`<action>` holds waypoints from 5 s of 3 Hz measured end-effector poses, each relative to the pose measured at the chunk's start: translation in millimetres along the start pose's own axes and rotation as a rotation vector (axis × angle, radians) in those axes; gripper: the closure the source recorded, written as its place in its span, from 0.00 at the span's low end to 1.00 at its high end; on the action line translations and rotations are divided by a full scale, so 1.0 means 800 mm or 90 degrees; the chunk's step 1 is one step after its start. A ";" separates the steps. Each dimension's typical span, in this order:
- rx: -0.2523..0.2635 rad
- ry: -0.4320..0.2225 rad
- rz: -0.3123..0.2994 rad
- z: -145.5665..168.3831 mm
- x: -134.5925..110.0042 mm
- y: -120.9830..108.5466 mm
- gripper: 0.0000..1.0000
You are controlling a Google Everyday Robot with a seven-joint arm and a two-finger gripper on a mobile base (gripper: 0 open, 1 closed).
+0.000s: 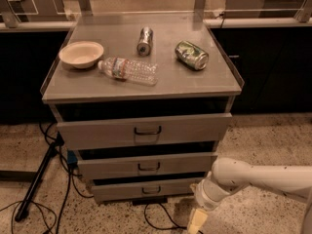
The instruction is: Open bottom drawer
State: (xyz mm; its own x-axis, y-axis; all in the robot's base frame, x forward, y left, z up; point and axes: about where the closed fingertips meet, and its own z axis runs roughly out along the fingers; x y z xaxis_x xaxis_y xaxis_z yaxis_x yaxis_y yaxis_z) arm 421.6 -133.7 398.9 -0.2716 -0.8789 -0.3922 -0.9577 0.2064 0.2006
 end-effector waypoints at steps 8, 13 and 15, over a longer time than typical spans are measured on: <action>0.025 -0.148 -0.007 0.163 -0.012 -0.106 0.00; 0.010 -0.203 -0.001 0.219 -0.044 -0.150 0.00; -0.001 -0.218 -0.023 0.246 -0.072 -0.188 0.00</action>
Offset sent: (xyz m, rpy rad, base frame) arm 0.0207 0.0061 -0.0481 0.1633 -0.1223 -0.0075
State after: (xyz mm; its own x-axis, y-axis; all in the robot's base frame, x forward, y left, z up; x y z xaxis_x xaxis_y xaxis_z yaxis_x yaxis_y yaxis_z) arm 562.8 -29.1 214.4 -0.2532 -0.6908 -0.6773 -0.9674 0.1763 0.1818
